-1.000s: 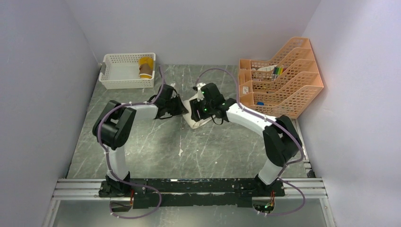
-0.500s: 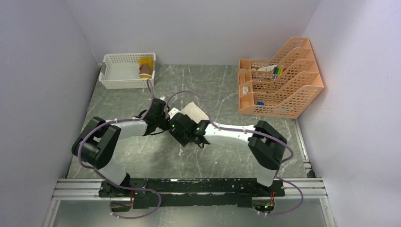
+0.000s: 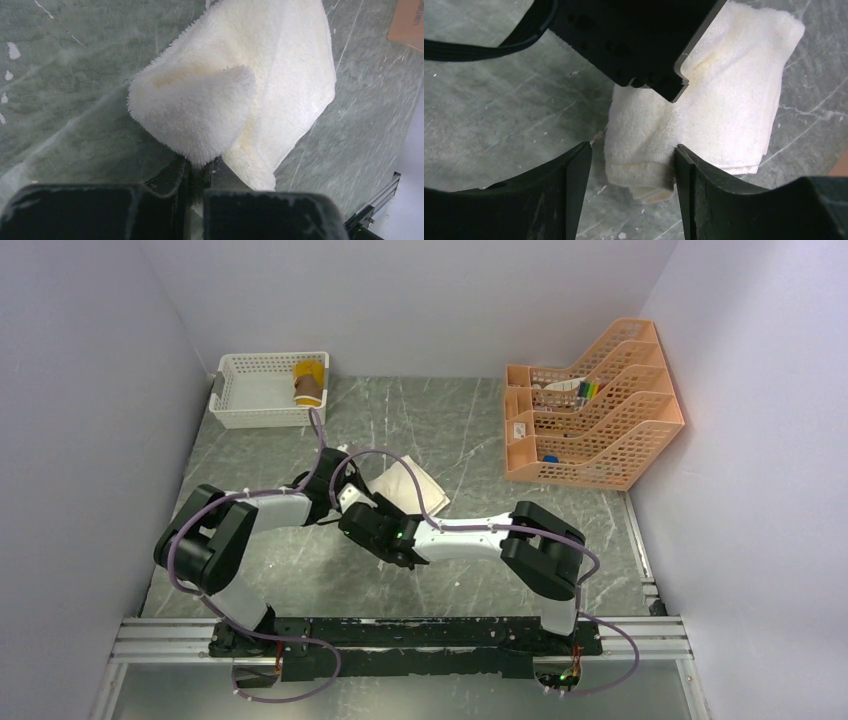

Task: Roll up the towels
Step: Roll the towel at the center of the board.

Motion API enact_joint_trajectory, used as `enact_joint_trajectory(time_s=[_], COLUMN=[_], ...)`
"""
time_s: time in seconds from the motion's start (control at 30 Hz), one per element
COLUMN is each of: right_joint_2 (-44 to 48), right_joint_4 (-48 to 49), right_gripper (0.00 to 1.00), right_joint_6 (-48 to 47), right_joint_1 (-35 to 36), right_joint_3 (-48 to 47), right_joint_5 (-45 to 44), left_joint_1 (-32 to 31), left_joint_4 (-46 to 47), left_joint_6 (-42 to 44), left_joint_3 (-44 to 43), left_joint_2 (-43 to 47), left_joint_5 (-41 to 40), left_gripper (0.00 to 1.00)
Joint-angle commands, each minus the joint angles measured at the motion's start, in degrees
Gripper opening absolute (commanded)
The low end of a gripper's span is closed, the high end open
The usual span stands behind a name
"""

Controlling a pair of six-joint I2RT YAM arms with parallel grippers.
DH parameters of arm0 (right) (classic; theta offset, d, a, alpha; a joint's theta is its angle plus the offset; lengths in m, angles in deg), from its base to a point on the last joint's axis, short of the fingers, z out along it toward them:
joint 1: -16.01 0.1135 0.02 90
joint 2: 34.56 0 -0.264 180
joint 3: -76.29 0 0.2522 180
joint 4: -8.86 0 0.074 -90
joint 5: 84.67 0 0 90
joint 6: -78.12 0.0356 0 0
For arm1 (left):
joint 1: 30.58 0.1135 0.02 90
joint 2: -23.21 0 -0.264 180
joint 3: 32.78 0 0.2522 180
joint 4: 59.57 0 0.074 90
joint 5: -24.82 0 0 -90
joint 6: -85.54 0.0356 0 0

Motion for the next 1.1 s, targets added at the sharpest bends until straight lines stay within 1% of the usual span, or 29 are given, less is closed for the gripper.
enact_joint_trajectory(time_s=[0.0,0.13,0.3,0.47,0.57,0.6,0.67,0.73,0.77,0.83,0.87,0.9,0.93,1.0,1.03,1.07], right_joint_2=[-3.3,-4.3,-4.7,-3.7,-2.8,-2.9,-3.4,-3.4,-2.9,-0.7,0.8,2.3,3.8,6.3,7.6,8.7], right_joint_4=[3.0,4.6,7.2,11.3,13.9,14.1,14.2,14.5,14.8,16.0,16.6,17.3,17.7,18.3,18.7,19.3], right_gripper=[0.61,0.60,0.54,0.50,0.39,0.34,0.17,0.00,0.00,0.00,0.00,0.00,0.00,0.00,0.00,0.00], right_joint_6=[-3.2,-3.4,-3.3,-2.2,-1.6,-1.5,-1.2,-0.7,-0.1,1.6,2.5,3.4,4.2,5.6,6.2,6.9], right_joint_1=[1.0,1.2,1.3,1.2,1.2,1.2,1.2,0.9,0.6,-1.4,-2.5,-3.9,-5.3,-8.9,-10.4,-12.2], right_joint_3=[-1.0,1.0,4.2,8.2,9.8,9.8,9.8,9.8,11.1,12.6,13.5,14.2,14.8,15.8,16.3,16.9], right_joint_5=[-2.2,-4.0,-6.5,-8.9,-8.3,-7.9,-6.9,-4.1,-2.0,2.9,5.7,8.6,11.5,17.8,21.3,24.8], left_joint_1=[-0.7,0.7,1.7,3.9,4.6,4.7,4.9,5.0,5.1,5.4,5.8,6.3,6.9,8.0,8.3,8.5], left_joint_4=[-5.6,-2.8,-3.0,-0.5,0.3,0.4,0.4,-0.3,-0.9,-2.6,-3.8,-5.3,-7.0,-10.0,-11.2,-12.8], left_joint_6=[0.5,-0.1,0.1,-0.4,-0.6,-0.7,-0.6,-0.5,-0.2,0.5,1.0,1.5,2.0,2.9,3.2,3.4], left_joint_3=[0.2,0.9,1.2,3.1,3.7,3.8,3.8,3.4,3.2,2.8,2.6,2.3,2.0,1.7,1.5,1.2], left_joint_2=[-3.6,-4.7,-4.2,-4.1,-4.1,-4.1,-3.8,-3.0,-2.4,-0.3,1.3,3.1,5.1,9.8,12.6,15.0], left_joint_5=[1.2,6.0,7.8,12.2,13.6,14.0,14.5,14.5,14.2,13.5,12.9,11.9,10.3,7.3,5.7,4.3], left_gripper=[0.07,0.07,0.07,0.09,0.10,0.12,0.16,0.24,0.30,0.47,0.56,0.68,0.75,0.82,0.95,0.99])
